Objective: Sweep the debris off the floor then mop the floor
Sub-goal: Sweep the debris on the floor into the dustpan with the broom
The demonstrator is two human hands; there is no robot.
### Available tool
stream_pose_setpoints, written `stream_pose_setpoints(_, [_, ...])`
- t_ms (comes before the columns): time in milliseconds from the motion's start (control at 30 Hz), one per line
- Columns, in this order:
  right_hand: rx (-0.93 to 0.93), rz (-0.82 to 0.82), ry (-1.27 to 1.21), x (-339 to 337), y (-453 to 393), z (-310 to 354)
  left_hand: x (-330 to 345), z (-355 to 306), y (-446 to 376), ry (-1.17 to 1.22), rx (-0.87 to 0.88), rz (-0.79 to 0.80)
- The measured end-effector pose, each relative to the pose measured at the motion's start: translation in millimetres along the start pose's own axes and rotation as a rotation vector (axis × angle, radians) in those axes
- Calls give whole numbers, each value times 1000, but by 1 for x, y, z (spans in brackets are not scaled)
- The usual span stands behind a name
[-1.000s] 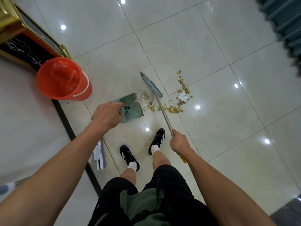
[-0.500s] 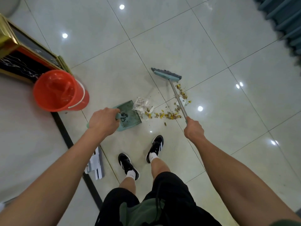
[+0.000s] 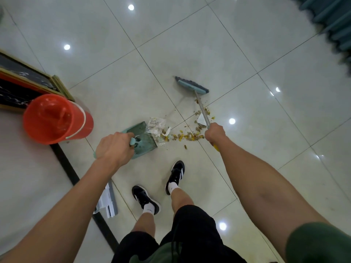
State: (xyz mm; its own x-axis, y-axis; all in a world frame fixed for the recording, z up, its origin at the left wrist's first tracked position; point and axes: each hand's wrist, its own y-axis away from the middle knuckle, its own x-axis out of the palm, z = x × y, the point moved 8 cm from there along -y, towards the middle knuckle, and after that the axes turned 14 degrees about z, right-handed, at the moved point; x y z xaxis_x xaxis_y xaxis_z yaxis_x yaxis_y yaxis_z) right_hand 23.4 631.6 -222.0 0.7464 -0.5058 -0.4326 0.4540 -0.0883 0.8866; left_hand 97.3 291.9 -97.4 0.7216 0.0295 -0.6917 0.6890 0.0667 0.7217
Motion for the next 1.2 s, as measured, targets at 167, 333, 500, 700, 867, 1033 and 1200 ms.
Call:
stream_pose_setpoints(167, [14, 54, -29, 17, 2, -18, -4, -13, 1, -26, -1, -11])
stream_pose_setpoints(333, [4, 102, -118, 61, 33, -41, -5, -22, 6, -61, -1, -16])
stream_pose_setpoints(500, [-35, 157, -149, 108, 66, -55, -3, -35, 11, -94, 22, -16])
stream_pose_setpoints(700, [-43, 197, -216, 139, 97, -68, -1, -53, 16, -161, 59, 43])
stream_pose_setpoints(867, [-61, 60, -266, 139, 113, -93, 1, -63, 23, -220, 62, 50])
stream_pose_setpoints(1033, [-55, -52, -154, 118, 108, -107, -1, -59, 20, -183, 69, 16])
stream_pose_setpoints(1200, [27, -113, -105, 68, 77, -112, 6, -45, 15, -117, 76, 2])
